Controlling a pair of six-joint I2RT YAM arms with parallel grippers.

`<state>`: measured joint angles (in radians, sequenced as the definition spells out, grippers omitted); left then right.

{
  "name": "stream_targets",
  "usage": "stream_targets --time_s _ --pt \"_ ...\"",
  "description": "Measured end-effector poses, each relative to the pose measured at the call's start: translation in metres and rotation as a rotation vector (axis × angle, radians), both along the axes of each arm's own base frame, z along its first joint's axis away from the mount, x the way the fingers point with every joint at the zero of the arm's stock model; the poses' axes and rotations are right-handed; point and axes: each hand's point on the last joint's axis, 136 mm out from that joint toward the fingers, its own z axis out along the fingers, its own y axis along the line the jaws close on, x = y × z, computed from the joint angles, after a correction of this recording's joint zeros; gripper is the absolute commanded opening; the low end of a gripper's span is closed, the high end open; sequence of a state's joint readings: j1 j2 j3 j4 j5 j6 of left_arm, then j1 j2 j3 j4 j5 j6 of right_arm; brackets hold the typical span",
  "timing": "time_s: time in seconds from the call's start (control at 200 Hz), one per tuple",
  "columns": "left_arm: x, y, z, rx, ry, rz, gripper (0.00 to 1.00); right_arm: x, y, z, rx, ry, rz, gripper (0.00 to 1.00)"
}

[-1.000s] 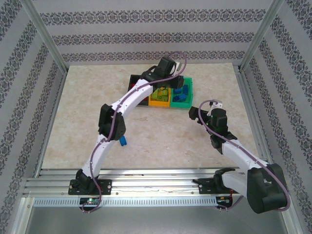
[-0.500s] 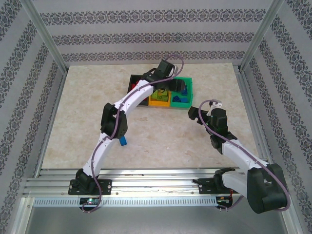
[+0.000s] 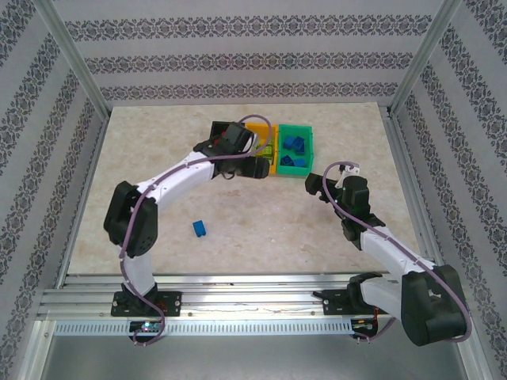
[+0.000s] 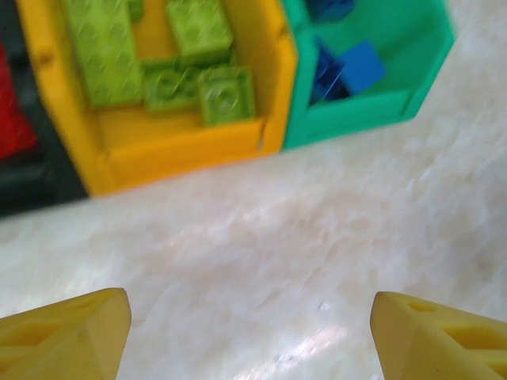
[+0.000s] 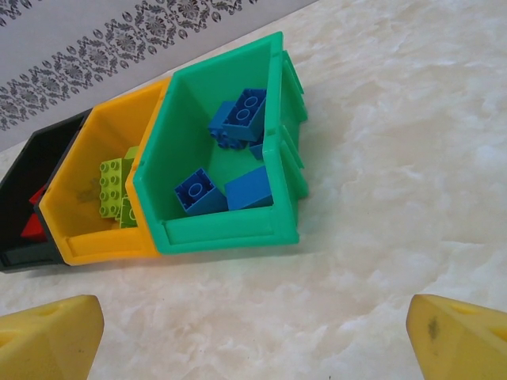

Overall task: Sort the legos into containers by color
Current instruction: Pick up the lego from the middle-left of the table.

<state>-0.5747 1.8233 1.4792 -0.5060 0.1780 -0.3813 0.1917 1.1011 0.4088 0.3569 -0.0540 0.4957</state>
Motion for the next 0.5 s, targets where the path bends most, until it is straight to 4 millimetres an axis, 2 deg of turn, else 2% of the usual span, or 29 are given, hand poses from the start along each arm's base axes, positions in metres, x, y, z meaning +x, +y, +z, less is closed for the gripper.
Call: stream_targets --time_s 0.22,0.5 --pt "-0.053 0.049 -0.038 0.107 0.097 0.049 0.81 0.000 0.001 -0.002 0.001 0.005 0.005 0.98" --pt "-0.098 0.104 -0.043 0.190 0.142 0.160 0.81 -0.002 0.009 -0.002 0.000 0.005 0.027 0.98"
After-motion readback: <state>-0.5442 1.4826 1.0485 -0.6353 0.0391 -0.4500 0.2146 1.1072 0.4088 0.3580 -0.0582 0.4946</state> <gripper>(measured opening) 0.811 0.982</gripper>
